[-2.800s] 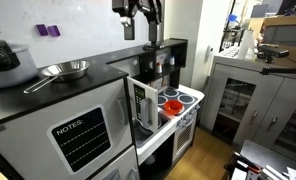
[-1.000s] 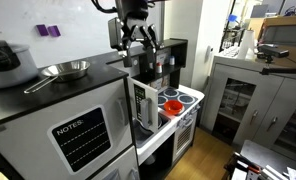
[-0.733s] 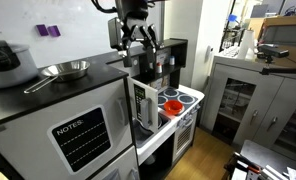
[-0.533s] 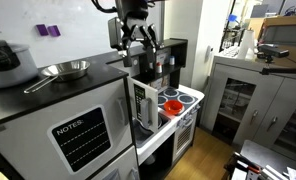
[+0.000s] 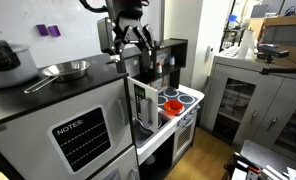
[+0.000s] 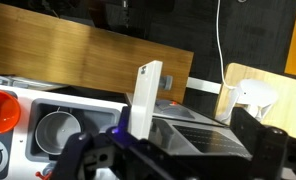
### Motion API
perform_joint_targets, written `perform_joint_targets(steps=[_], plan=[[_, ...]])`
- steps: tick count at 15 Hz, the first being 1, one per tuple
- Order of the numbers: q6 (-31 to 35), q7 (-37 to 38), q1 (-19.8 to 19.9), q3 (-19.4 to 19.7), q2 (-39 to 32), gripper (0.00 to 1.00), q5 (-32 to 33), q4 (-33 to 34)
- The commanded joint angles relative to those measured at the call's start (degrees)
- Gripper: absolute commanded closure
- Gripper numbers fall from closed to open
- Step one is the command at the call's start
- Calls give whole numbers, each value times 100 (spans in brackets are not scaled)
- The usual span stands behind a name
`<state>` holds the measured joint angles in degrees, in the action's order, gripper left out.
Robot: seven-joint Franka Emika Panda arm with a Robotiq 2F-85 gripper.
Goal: Take the orange bowl from the cabinet and put it on the stove then close the cabinet door
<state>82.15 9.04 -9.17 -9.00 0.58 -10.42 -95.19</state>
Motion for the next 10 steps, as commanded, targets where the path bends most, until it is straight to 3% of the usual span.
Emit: perform_joint_targets(steps=[1, 10], plan=[[150, 194, -78, -92, 362, 0, 49, -333], [1257, 361, -113, -298, 1203, 0, 304, -1540]])
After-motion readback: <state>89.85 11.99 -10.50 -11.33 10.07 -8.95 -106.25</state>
